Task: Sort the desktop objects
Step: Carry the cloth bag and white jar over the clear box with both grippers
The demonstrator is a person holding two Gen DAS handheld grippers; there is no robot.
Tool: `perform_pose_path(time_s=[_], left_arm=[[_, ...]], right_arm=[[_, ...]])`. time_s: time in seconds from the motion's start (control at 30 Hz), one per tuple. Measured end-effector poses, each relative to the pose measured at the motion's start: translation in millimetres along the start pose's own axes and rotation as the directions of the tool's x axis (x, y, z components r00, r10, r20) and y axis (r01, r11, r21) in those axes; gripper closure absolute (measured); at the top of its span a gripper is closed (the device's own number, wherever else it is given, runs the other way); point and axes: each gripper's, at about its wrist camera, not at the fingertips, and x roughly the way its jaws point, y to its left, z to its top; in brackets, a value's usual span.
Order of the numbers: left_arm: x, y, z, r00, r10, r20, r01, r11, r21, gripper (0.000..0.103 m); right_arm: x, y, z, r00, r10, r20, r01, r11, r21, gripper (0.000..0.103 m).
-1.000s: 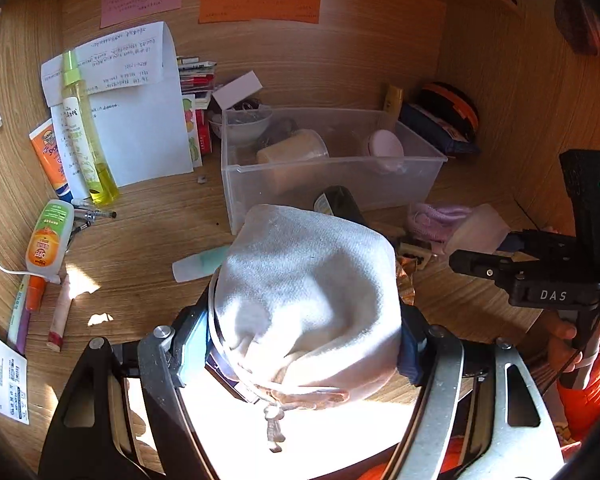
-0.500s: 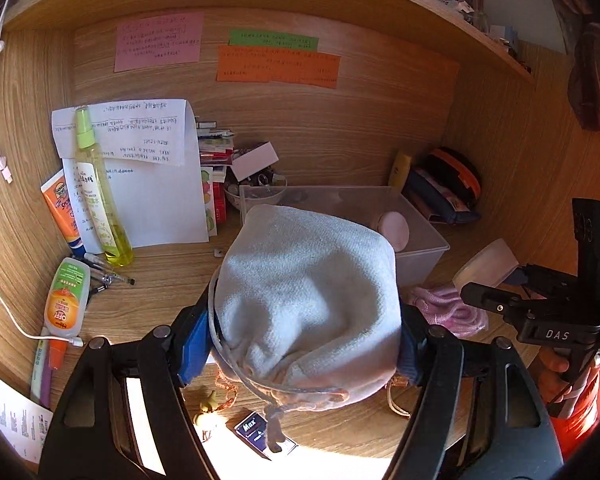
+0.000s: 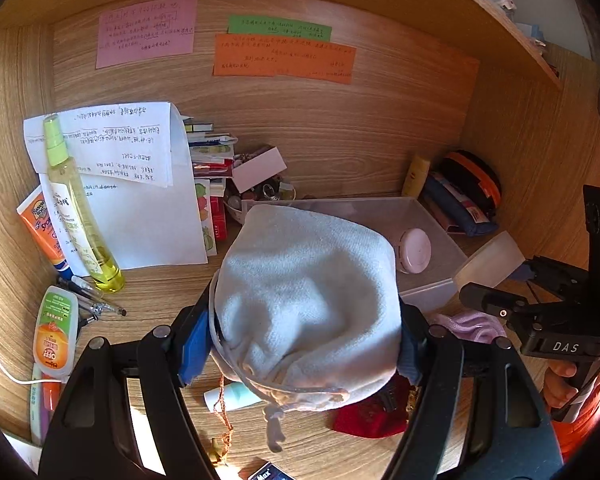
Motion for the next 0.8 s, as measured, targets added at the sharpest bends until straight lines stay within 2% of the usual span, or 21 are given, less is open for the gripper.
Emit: perform_pose_path(time_s=[0.23, 0.5, 0.8], left_arm=[[35.3, 1.5, 4.7, 0.997, -0.003, -0.079, 0.005, 1.000, 0.020, 0.029], [69.7, -11.0, 7.6, 0.987, -0.036, -0.155, 0.045, 0.997, 0.060, 0.029], [95.5, -16.6, 12.7, 0.983, -0.042, -0.181, 0.059, 0.995, 0.086, 0.029]], right_arm=[[23.1, -17.5, 11.8, 0.999, -0.005, -0.047, 0.006, 1.000, 0.023, 0.037], [44.8, -27.6, 18.5, 0.996, -0.017, -0.083, 0.019, 1.000, 0.022, 0.037], [69.3, -27.1, 24.0, 0.992, -0.012, -0.122, 0.013, 1.000, 0.004, 0.037]])
